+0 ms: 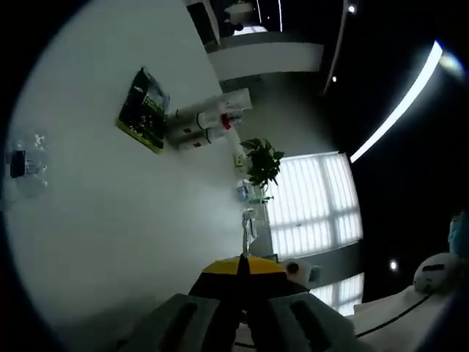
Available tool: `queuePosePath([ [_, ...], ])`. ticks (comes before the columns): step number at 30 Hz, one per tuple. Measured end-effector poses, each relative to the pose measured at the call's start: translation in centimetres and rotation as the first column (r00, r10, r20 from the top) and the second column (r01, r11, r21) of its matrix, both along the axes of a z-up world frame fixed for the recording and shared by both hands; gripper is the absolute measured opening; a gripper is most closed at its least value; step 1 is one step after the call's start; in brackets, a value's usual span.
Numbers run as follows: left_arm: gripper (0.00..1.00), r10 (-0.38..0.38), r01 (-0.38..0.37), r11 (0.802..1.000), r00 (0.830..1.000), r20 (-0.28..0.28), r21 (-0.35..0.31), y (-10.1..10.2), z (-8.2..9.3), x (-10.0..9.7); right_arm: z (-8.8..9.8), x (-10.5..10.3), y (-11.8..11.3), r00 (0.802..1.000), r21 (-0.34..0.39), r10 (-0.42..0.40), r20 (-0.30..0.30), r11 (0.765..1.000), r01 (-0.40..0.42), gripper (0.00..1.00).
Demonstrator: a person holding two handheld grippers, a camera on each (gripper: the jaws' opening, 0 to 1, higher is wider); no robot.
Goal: Arrange the skincare products in the storage area until every visible bottle or jar stands upright without overlapping.
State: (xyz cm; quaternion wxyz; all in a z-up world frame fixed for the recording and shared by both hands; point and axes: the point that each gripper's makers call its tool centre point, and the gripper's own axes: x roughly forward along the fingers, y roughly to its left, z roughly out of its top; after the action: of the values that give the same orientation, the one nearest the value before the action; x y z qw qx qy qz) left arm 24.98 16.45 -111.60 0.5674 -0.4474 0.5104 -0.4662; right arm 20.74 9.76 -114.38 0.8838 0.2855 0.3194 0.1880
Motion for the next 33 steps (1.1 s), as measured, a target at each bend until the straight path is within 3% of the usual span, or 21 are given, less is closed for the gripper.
queuePosePath([
  [3, 0.01, 0.016, -0.017, 0.999, 1.0, 0.012, 0.047, 0.6, -0.9, 0.9, -1.0, -0.2, -0.4, 1.0, -0.078, 0.012, -0.028, 0.997, -0.014, 0.63],
  [6, 0.01, 0.066, -0.067, 0.996, 0.998, 0.007, 0.053, 1.0, -1.4, 2.2, -2.2, -0.3, -0.6, 0.998, -0.15, 0.037, -0.053, 0.988, -0.044, 0.7],
  [14, 0.01, 0.129, -0.129, 0.988, 0.992, -0.003, 0.087, 2.0, -2.4, 5.5, -4.5, 0.5, -2.1, 0.995, -0.257, 0.048, -0.091, 0.964, -0.07, 0.72],
  [18, 0.01, 0.161, -0.16, 0.978, 0.987, 0.006, 0.136, 3.4, -3.4, 8.5, -4.5, 1.3, -3.6, 0.995, -0.292, 0.003, -0.101, 0.956, -0.033, 0.74],
  [22, 0.01, 0.182, -0.182, 0.967, 0.983, 0.016, 0.179, 4.1, -4.5, 11.0, -4.4, 2.3, -4.6, 0.992, -0.259, -0.054, -0.112, 0.966, 0.023, 0.72],
  [33, 0.01, 0.178, -0.183, 0.95, 0.983, 0.04, 0.254, 3.6, -6.8, 17.3, -5.1, 3.1, -4.1, 0.987, -0.282, 0.007, -0.158, 0.958, -0.052, 0.7],
])
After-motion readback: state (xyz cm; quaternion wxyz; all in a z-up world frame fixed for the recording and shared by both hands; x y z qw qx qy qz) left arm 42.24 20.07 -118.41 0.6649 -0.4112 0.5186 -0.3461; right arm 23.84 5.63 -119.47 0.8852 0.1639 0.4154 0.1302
